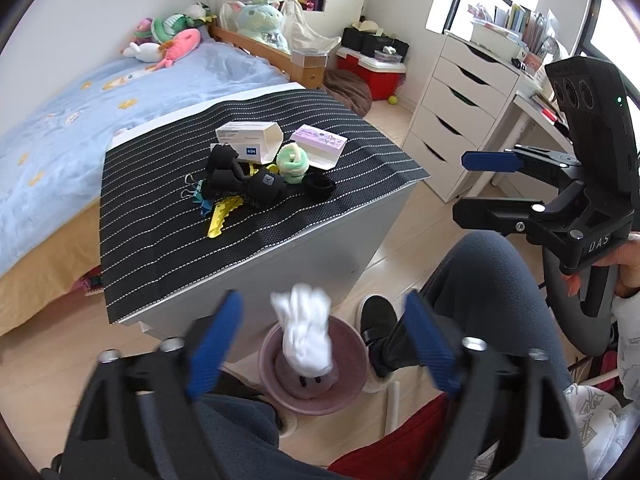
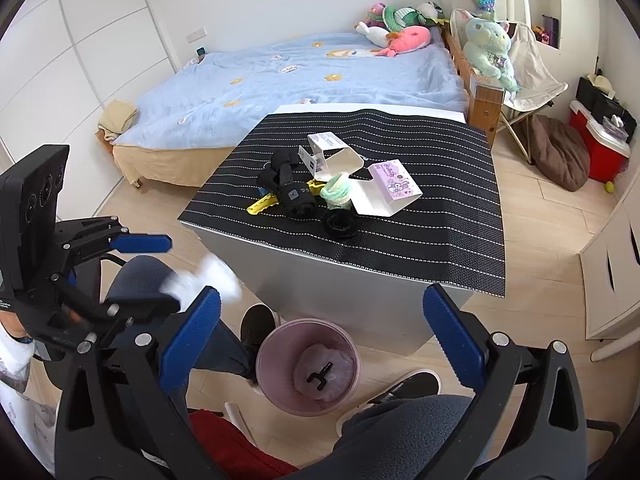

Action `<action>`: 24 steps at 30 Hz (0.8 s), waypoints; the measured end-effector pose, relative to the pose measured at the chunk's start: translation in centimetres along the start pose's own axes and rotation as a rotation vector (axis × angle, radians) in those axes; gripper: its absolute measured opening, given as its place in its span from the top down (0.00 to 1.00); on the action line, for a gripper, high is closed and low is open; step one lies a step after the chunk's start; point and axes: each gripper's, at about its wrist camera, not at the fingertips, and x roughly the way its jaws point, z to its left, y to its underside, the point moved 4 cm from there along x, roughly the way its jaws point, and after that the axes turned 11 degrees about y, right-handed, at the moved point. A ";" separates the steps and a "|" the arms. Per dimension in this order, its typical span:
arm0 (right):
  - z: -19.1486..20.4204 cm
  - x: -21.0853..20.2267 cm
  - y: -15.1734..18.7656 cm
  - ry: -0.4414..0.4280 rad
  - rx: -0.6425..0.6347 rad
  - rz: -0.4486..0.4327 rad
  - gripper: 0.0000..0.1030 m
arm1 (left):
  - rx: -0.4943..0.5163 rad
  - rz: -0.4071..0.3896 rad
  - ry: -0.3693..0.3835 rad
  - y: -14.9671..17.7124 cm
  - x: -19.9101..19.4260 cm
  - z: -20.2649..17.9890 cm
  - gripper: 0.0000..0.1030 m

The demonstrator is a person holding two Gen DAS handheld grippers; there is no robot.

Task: Collect trash
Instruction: 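Carry the sock with the left tool over the pink wastebasket and release, then reach the right tool to the pink card box and close on it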

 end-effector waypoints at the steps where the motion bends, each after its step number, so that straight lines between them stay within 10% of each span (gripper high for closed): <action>1: 0.0 0.0 0.0 0.001 -0.001 0.000 0.03 | -0.002 -0.005 -0.007 0.0 0.0 0.1 0.13; 24: -0.1 0.4 -0.4 0.038 -0.029 -0.019 0.03 | -0.066 -0.078 -0.075 -0.6 -1.0 2.7 0.07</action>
